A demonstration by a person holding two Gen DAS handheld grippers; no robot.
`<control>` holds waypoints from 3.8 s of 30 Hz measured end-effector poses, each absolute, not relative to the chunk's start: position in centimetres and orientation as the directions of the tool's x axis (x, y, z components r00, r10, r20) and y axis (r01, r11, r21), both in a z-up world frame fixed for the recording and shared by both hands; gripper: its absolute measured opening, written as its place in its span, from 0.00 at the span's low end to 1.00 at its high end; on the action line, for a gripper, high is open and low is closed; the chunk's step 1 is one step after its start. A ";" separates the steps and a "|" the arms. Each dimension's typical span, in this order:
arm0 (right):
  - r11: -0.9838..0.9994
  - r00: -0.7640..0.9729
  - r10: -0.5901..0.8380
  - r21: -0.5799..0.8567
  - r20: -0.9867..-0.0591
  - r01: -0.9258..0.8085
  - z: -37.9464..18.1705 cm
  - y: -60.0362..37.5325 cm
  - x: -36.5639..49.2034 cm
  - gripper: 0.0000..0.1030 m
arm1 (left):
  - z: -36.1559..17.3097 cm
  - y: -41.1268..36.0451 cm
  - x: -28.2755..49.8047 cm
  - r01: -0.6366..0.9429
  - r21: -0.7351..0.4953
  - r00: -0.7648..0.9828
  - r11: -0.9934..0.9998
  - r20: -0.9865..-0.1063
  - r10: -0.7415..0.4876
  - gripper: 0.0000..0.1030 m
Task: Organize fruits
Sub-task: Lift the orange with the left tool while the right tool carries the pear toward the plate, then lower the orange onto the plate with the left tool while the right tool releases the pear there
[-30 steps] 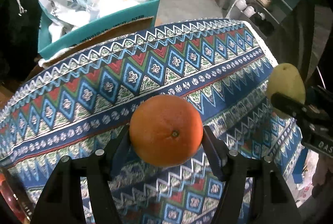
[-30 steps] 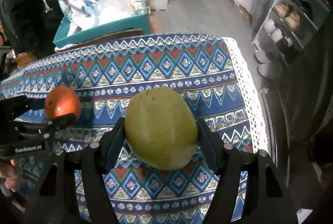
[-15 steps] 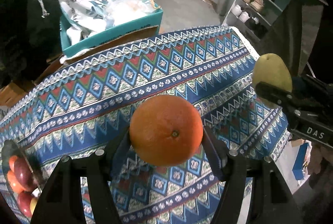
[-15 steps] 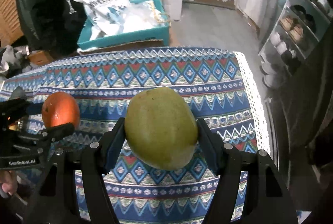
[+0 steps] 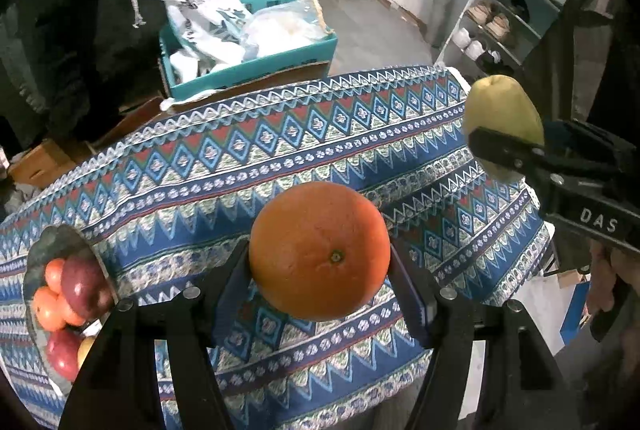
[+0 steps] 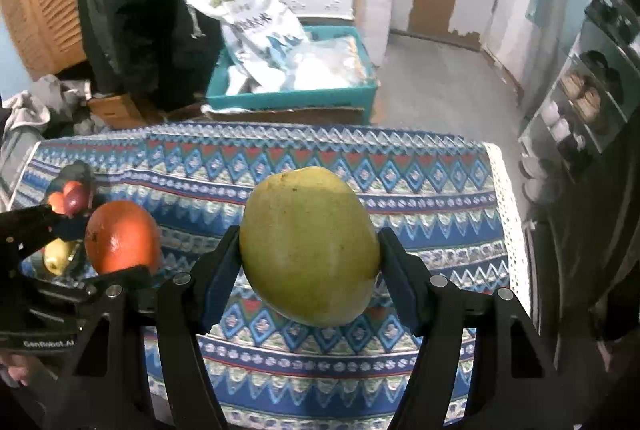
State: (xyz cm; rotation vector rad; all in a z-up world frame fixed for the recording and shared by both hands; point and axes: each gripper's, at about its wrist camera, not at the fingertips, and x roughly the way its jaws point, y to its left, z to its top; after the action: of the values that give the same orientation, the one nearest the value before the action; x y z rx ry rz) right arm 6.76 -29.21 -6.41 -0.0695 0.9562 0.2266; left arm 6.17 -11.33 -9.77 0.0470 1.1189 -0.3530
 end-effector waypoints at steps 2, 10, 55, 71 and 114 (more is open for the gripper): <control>0.971 0.558 0.171 0.044 -0.812 -0.234 -6.0 -28.6 6.6 0.66 | -9.1 -10.3 5.5 0.295 -0.141 0.402 0.945 -0.879 -0.257 0.67; 0.960 0.574 0.204 0.045 -0.793 -0.278 -4.1 -25.6 5.8 0.66 | -6.3 -7.2 3.8 0.280 -0.154 0.454 0.948 -0.849 -0.272 0.67; 0.849 0.492 0.354 0.052 -0.796 -0.526 -2.7 -4.1 7.3 0.66 | -4.8 11.4 1.9 -0.033 -0.159 0.564 0.987 -0.818 -0.113 0.67; 0.808 0.325 0.406 0.169 -0.854 -0.564 -8.6 1.3 8.8 0.66 | -11.3 17.4 3.1 -0.202 -0.158 0.443 0.967 -0.895 -0.054 0.67; 0.767 0.260 0.460 0.234 -0.849 -0.597 -9.0 3.1 6.2 0.72 | -9.5 19.2 -0.8 -0.264 -0.174 0.436 0.949 -0.899 -0.043 0.71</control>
State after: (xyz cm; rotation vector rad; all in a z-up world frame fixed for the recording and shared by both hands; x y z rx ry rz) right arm 6.22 3.11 -8.98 -0.1448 1.0939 0.7197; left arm -0.78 19.22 -9.54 -0.3089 1.1163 0.1401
